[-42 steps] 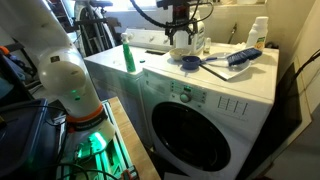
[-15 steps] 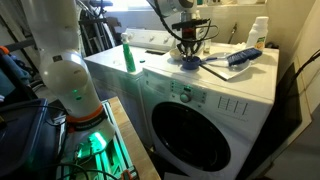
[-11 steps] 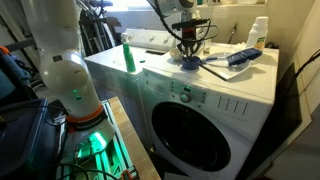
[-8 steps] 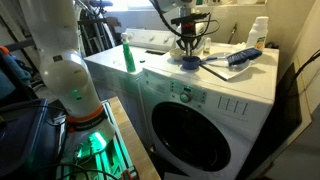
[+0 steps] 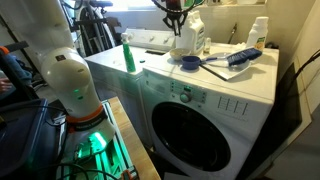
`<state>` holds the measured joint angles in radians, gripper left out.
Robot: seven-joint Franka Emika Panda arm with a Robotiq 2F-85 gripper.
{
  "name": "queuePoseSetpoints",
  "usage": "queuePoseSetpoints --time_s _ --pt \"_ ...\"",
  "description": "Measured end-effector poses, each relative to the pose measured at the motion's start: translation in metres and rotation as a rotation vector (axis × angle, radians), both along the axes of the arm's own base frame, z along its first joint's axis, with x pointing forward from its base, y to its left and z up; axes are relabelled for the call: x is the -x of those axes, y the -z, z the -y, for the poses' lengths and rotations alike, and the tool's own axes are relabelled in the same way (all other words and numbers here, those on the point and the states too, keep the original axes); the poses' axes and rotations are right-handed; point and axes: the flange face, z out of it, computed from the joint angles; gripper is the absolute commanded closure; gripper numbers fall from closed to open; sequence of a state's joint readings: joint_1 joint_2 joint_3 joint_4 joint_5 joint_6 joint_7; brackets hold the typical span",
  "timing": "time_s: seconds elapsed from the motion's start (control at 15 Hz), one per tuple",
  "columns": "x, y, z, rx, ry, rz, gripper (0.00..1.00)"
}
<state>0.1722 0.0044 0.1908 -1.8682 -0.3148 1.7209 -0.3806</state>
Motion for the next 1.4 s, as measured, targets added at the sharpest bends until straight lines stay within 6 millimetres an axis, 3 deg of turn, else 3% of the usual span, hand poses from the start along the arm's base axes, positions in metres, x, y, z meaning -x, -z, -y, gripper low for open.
queuePoseSetpoints --time_s 0.13,0.4,0.67,0.73,0.8,0.93,1.27,1.33,1.4 --pt "-0.001 0.023 -0.019 0.01 -0.027 -0.036 0.93" --pt "-0.023 0.078 -0.023 0.02 -0.015 -0.125 0.94" --pt "-0.038 0.103 -0.031 0.016 -0.018 -0.16 0.93" --pt "-0.039 0.103 -0.035 0.015 -0.025 -0.163 0.89" --pt "-0.038 0.101 -0.04 0.016 -0.033 -0.169 0.56" --pt "-0.033 0.094 -0.051 0.027 -0.052 -0.188 0.51" --pt "-0.031 0.065 -0.055 -0.018 -0.026 -0.189 0.11" --pt "-0.032 0.053 -0.052 -0.062 -0.003 -0.182 0.28" --pt "-0.03 0.037 -0.048 -0.119 -0.003 -0.18 0.21"
